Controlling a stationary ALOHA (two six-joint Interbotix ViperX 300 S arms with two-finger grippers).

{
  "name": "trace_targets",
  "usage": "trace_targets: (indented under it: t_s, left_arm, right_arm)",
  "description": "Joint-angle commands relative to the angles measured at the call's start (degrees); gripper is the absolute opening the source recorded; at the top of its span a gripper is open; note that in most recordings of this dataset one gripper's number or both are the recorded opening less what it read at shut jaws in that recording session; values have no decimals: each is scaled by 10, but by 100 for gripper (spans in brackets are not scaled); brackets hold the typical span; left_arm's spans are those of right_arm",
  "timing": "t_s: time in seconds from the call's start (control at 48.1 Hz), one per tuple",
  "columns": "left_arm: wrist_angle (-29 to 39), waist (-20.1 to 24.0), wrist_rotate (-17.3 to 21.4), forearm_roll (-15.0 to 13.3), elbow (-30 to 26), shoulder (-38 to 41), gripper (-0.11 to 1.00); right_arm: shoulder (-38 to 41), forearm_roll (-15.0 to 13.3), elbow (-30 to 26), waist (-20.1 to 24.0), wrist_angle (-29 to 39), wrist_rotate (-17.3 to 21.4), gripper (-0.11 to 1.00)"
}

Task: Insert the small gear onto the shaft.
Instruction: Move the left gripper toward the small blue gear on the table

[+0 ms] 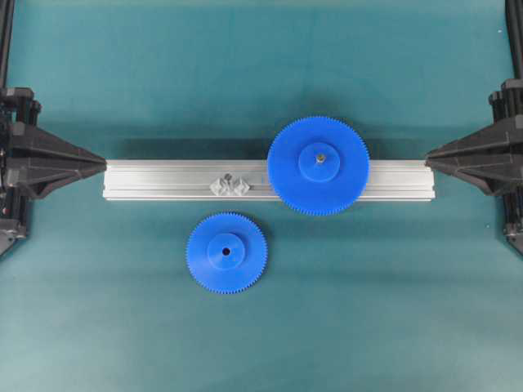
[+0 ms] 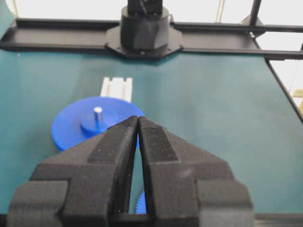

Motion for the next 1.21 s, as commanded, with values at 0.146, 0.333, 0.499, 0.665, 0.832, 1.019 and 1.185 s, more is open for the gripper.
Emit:
trace_targets:
  t_s: [0.146, 0.333, 0.499, 0.665, 0.832, 1.019, 1.185]
  left_arm:
    - [13, -2, -33, 6, -47, 47, 5]
    - [74, -2, -38, 7, -76, 71, 2]
    - [178, -6, -33, 7, -118, 83, 2]
    - [233, -11, -32, 7, -146, 98, 2]
    - [251, -11, -33, 7, -175, 134, 2]
    - [251, -29, -37, 6, -206, 192, 5]
    - [257, -49, -37, 7, -214, 227, 27]
  right_arm:
    - [8, 29, -24, 6, 63, 23, 25]
    - [14, 29, -53, 6, 171, 57, 14]
    - [51, 29, -87, 7, 239, 61, 14]
    - [113, 30, -106, 7, 257, 62, 14]
    - [171, 30, -116, 6, 261, 62, 14]
    - [203, 29, -120, 4, 257, 62, 14]
    - [216, 29, -126, 3, 269, 62, 14]
